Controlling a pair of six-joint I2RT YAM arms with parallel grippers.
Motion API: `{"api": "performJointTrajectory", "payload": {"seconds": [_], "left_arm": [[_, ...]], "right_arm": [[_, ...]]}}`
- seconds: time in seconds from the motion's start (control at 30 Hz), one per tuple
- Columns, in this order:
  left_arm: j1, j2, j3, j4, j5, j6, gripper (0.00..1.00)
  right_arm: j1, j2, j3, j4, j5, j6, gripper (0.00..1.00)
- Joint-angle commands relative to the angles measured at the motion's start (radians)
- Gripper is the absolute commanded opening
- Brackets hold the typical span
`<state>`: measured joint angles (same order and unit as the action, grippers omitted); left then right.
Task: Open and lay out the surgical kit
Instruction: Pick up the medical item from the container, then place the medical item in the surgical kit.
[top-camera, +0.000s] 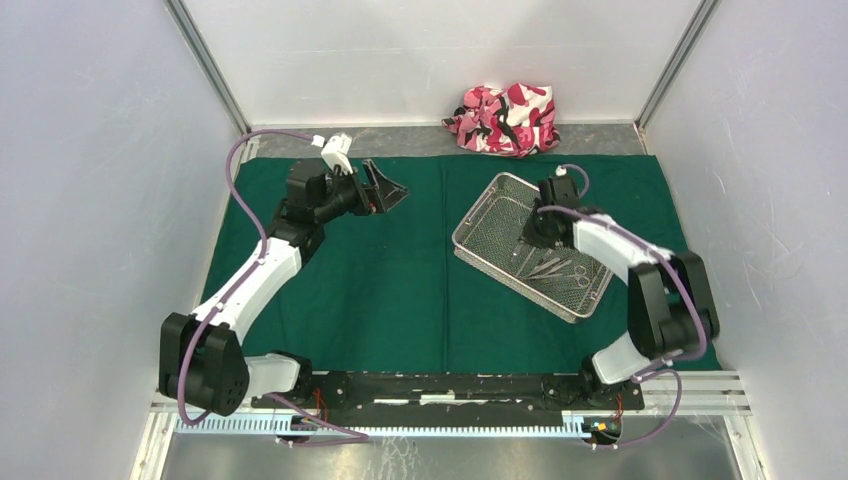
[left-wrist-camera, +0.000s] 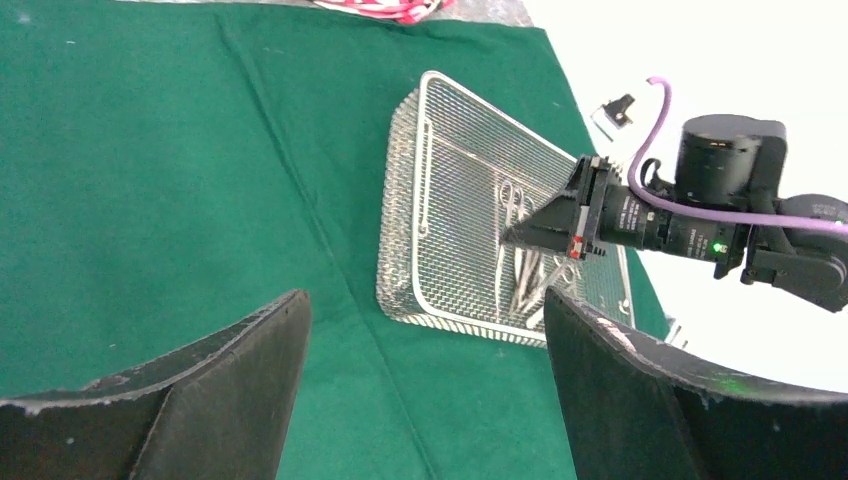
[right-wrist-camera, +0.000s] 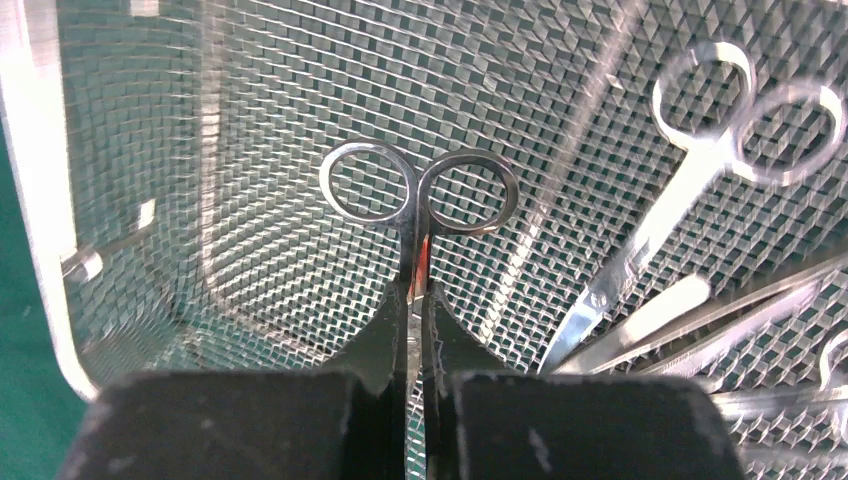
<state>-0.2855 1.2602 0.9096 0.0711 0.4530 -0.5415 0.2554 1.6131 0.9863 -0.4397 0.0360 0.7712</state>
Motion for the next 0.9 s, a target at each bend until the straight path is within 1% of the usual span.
{"api": "performJointTrajectory", "payload": {"seconds": [0.0,0.1,0.13,0.17,0.2,0.23,0.33,0.47,0.53,0.67,0.73,0.8,0.87], "left_arm": [[-0.004,0.020,-0.026,0.149,0.127,-0.098,0.91],[-0.053,0.024,-0.057,0.271,0.184,-0.205,0.91],[-0.071,0.023,-0.068,0.297,0.185,-0.227,0.91],[-0.111,0.021,-0.075,0.336,0.181,-0.244,0.91],[-0.132,0.023,-0.076,0.352,0.173,-0.254,0.91],[-0.178,0.027,-0.075,0.381,0.162,-0.259,0.91],[-0.274,0.057,-0.049,0.400,0.074,-0.230,0.91],[-0.373,0.097,0.008,0.393,-0.134,-0.155,0.92],[-0.404,0.132,0.044,0.397,-0.204,-0.132,0.92],[-0.446,0.220,0.140,0.400,-0.216,-0.121,0.90],[-0.474,0.260,0.174,0.394,-0.245,-0.112,0.89],[-0.490,0.306,0.214,0.370,-0.268,-0.105,0.85],[-0.504,0.340,0.263,0.332,-0.277,-0.088,0.77]], "right_arm": [[0.000,-0.194,-0.134,0.469,-0.111,-0.404,0.00],[0.005,-0.304,-0.182,0.538,-0.234,-0.583,0.00],[0.010,-0.342,-0.200,0.557,-0.272,-0.622,0.00],[0.015,-0.384,-0.217,0.578,-0.305,-0.654,0.00],[0.020,-0.424,-0.224,0.582,-0.318,-0.672,0.00],[0.027,-0.446,-0.229,0.587,-0.329,-0.680,0.00],[0.051,-0.499,-0.224,0.586,-0.351,-0.668,0.00],[0.091,-0.512,-0.201,0.578,-0.390,-0.639,0.00],[0.107,-0.521,-0.201,0.580,-0.399,-0.623,0.00],[0.126,-0.528,-0.201,0.577,-0.401,-0.610,0.00],[0.129,-0.532,-0.201,0.577,-0.406,-0.602,0.00],[0.132,-0.535,-0.202,0.577,-0.416,-0.598,0.00],[0.136,-0.540,-0.204,0.576,-0.415,-0.593,0.00]]}}
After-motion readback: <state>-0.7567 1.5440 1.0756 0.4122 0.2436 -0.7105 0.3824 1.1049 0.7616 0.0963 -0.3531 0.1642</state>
